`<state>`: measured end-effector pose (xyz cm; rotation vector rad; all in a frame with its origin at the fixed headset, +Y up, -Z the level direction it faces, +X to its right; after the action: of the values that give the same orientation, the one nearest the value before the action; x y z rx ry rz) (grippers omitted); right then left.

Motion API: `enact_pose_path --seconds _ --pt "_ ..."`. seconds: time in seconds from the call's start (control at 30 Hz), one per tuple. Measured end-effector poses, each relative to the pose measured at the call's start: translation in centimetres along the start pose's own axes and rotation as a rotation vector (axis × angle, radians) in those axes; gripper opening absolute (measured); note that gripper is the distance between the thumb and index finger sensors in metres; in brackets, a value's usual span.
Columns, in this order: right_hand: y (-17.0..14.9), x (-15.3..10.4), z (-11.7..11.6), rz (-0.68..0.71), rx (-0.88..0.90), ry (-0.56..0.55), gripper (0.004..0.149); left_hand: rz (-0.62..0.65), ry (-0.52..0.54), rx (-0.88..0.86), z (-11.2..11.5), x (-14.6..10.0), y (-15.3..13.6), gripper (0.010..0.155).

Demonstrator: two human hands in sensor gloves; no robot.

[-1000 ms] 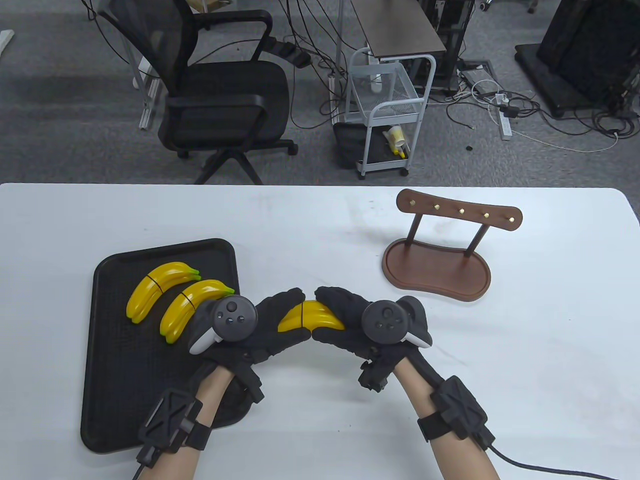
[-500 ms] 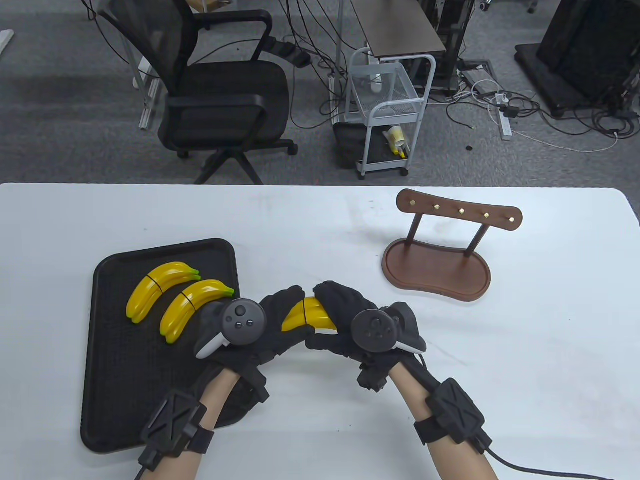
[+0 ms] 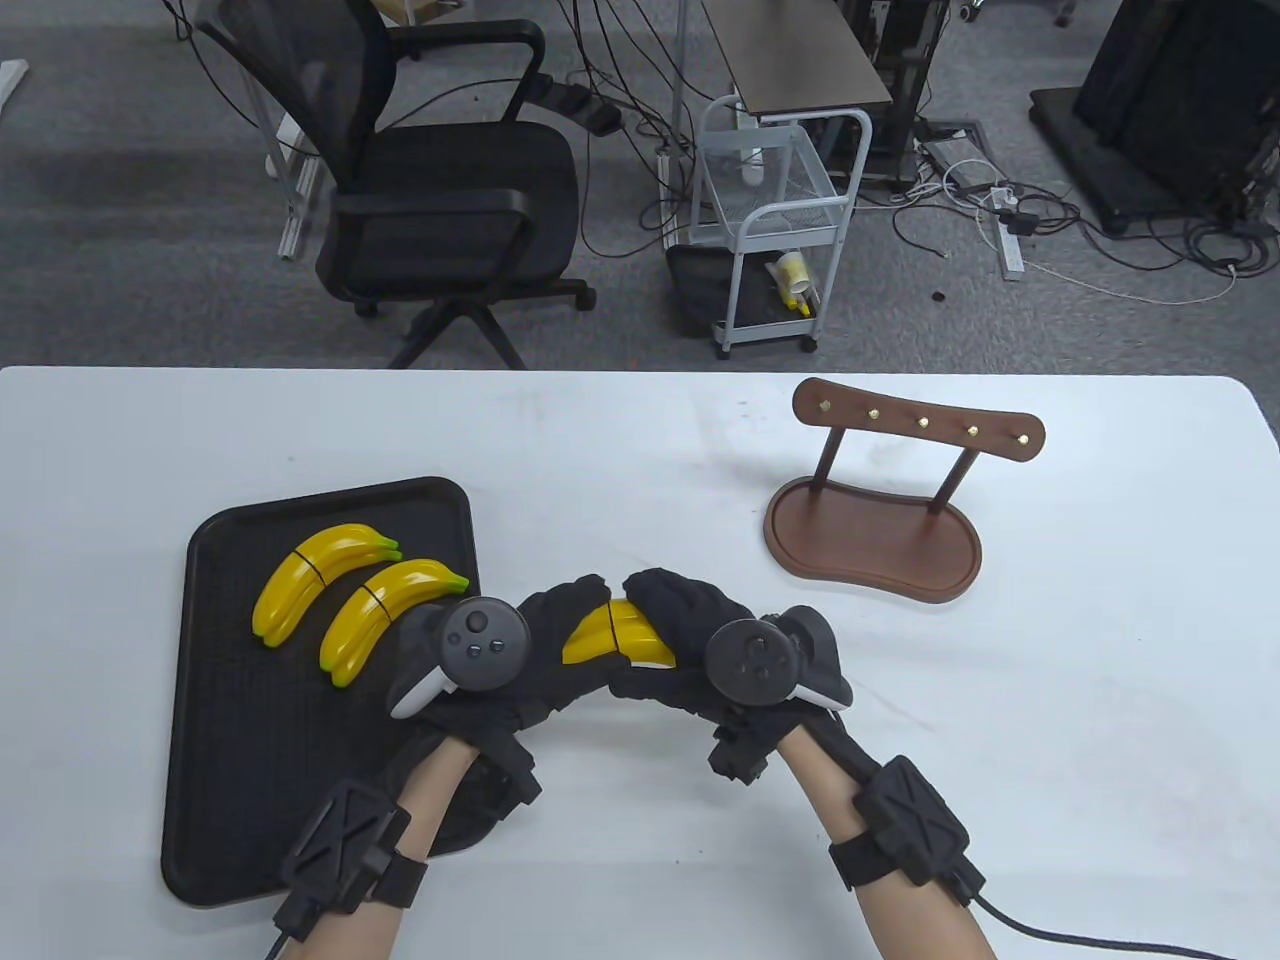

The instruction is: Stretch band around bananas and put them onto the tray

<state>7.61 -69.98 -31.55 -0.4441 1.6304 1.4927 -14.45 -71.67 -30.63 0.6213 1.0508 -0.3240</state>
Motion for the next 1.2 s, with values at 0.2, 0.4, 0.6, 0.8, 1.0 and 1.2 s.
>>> enact_pose_path --seconds 0.2,0.4,0.6,0.8,1.0,1.2 --pt "-0.9 0.0 0.1 0.005 0.083 0.02 0.079 0.005 -0.009 -0.014 -0.1 0.0 -0.2 0.082" --pt "-1.2 0.0 -0.3 -0.008 0.092 0.028 0.079 -0.014 -0.008 -0.019 -0.1 0.0 -0.5 0.082" --pt "-0.8 -0.1 0.1 -0.002 0.039 -0.004 0.081 -0.027 0.004 -0.082 -0.6 0.0 -0.7 0.081" --pt "-0.5 -0.2 0.7 -0.007 -0.04 -0.057 0.079 -0.067 -0.003 -0.206 -0.9 0.0 -1.3 0.081" --pt "-0.1 -0.3 1.1 0.0 -0.12 -0.107 0.075 -0.103 -0.019 -0.309 -1.0 0.1 -1.8 0.081" --pt "0.4 -0.4 1.1 0.012 -0.169 -0.15 0.072 -0.154 -0.07 -0.414 -0.6 0.2 -2.3 0.082"
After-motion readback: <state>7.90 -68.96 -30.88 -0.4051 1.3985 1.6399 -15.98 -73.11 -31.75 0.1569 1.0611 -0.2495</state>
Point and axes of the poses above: the tracker on the back of each hand, its own y axis roughly to the thumb side, its own x axis roughly from the wrist to the fingertips, z = x × y, the point moved 1 cm from there along x, roughly from the wrist to the fingertips, and after that the axes turned 13 degrees about -x, right-handed, at the moved point
